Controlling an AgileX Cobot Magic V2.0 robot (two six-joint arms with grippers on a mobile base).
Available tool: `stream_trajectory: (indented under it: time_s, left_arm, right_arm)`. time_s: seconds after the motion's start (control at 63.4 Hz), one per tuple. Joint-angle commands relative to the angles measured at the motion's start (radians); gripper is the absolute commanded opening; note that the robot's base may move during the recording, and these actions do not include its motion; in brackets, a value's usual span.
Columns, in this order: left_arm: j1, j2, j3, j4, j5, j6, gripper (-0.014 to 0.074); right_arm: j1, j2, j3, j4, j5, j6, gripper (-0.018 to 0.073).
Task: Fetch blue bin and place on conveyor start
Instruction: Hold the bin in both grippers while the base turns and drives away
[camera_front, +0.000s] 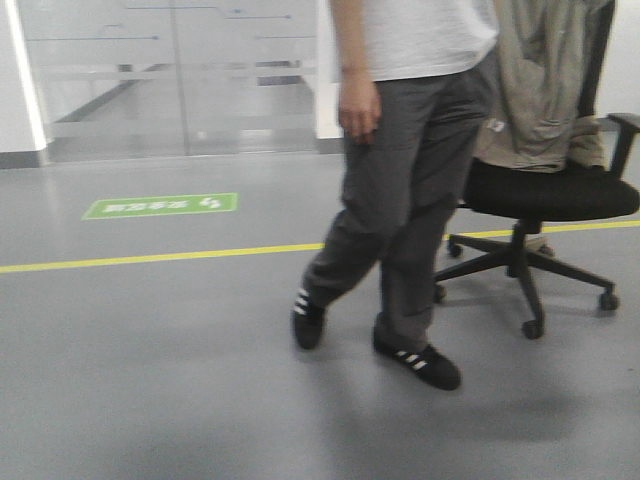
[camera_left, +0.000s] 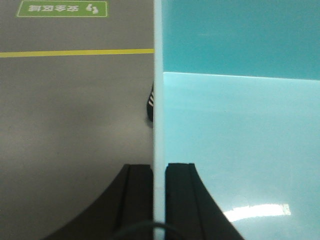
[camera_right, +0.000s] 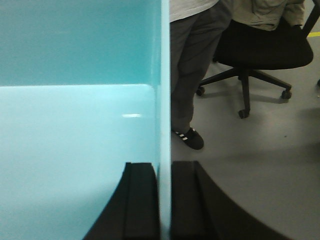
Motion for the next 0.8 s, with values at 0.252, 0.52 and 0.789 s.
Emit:
stream_trajectory:
  time_s: [0.252,0.52,0.789]
  left_arm:
    - [-0.003,-0.011,-0.011,0.034,-0.044,-0.004,-0.0111]
    - [-0.003,-0.011,-0.011,0.045,-0.044,-0.004,-0.0111]
    - [-0.003,-0.011,-0.011,0.054,-0.044,-0.004,-0.0111]
  right_arm:
    - [-0.002,-0.010,-0.012,-0.042,-0.051,-0.004,-0.0153]
    - [-0.002,-0.010,-0.012,-0.042,-0.051,-0.004,-0.0153]
    - [-0.002,-0.010,-0.012,-0.042,-0.051,-0.004,-0.0153]
